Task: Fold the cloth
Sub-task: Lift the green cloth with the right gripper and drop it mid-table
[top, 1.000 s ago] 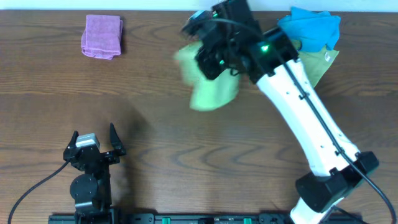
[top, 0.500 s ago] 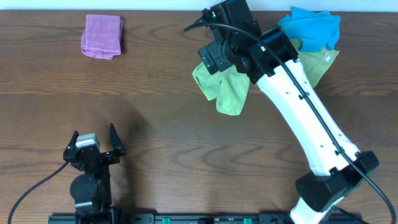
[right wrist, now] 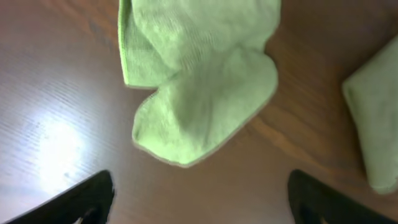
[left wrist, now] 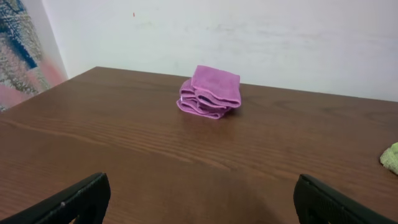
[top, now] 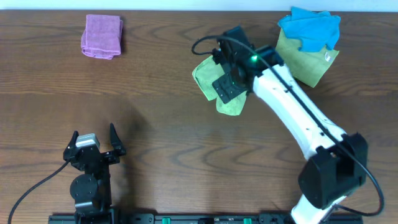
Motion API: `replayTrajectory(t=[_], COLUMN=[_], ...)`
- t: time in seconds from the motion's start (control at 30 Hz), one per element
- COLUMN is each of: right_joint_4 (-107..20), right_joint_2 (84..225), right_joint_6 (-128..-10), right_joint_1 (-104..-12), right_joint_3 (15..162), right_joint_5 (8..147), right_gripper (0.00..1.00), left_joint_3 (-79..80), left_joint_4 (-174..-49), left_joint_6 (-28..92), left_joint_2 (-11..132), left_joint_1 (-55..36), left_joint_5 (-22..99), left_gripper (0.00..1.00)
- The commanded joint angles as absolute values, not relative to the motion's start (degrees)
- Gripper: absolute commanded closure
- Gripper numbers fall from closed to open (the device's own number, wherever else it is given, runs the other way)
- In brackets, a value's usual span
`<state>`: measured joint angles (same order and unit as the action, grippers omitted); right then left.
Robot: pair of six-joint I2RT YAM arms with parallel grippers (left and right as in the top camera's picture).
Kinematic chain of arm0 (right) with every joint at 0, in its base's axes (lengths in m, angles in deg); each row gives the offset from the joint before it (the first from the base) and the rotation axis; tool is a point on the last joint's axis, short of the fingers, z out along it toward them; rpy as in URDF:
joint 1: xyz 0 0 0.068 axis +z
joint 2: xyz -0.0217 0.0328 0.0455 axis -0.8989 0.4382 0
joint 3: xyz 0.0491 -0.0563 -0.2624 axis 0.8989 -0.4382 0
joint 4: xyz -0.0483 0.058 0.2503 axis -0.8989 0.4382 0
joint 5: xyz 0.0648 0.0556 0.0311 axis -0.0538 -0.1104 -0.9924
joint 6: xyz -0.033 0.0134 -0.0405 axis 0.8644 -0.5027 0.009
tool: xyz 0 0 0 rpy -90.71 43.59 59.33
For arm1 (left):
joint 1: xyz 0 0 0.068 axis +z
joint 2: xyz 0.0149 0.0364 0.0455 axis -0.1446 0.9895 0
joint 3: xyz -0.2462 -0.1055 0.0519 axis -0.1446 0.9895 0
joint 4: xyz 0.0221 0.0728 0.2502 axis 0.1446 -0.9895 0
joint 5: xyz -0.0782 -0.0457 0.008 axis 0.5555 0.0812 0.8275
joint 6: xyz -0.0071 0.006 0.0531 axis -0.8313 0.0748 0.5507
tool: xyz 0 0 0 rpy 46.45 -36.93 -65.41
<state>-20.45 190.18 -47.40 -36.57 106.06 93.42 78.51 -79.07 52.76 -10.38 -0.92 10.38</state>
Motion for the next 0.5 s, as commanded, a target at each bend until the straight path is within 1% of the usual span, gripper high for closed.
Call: replayTrajectory(t=[0.0, 0.07, 0.1, 0.13, 0.23, 0.27, 0.33, 0.47], right_joint_4=[-26.6, -31.8, -34.6, -37.1, -41.7, -42.1, -41.0, -36.6], right_joint_2=[190.7, 190.7, 190.7, 190.8, 191.3, 191.7, 192.9, 195.7], right_joint_6=[-47.1, -47.2, -47.2, -47.2, -47.2, -47.1, -47.2, -47.4], right_joint_1=[-36.8, -36.8, -36.8, -36.9, -37.6, -38.0, -38.9, -39.6], right_joint_3=[101.4, 99.7, 99.4, 99.4, 99.4, 99.4, 99.4, 99.4], right_joint_5=[90.9, 89.6, 89.4, 89.4, 91.2, 91.4, 91.2, 88.0], right_gripper=[0.18, 0.29, 0.38, 0.41, 0.42, 0.41, 0.36, 0.37], left_joint_3=[79.9, 79.9, 79.9, 79.9, 79.9, 79.9, 79.9, 79.9], left_joint_4=[-81.3, -81.3, -81.3, -81.2, -81.3, -81.2, -81.2, -81.2], left_joint_6=[53.0, 53.0, 53.0, 53.0, 53.0, 53.0, 53.0, 53.0], left_joint_2=[-10.7, -10.7, -10.7, -10.7, -10.7, -10.7, -10.7, -10.7], left_joint_1=[-0.8, -0.8, -0.8, -0.8, -0.8, -0.8, -0.8, -0.8], left_joint_5=[9.7, 9.7, 9.7, 9.7, 9.7, 9.7, 9.7, 9.7], left_gripper=[0.04, 0.05, 0.05, 0.04, 0.05, 0.05, 0.05, 0.05])
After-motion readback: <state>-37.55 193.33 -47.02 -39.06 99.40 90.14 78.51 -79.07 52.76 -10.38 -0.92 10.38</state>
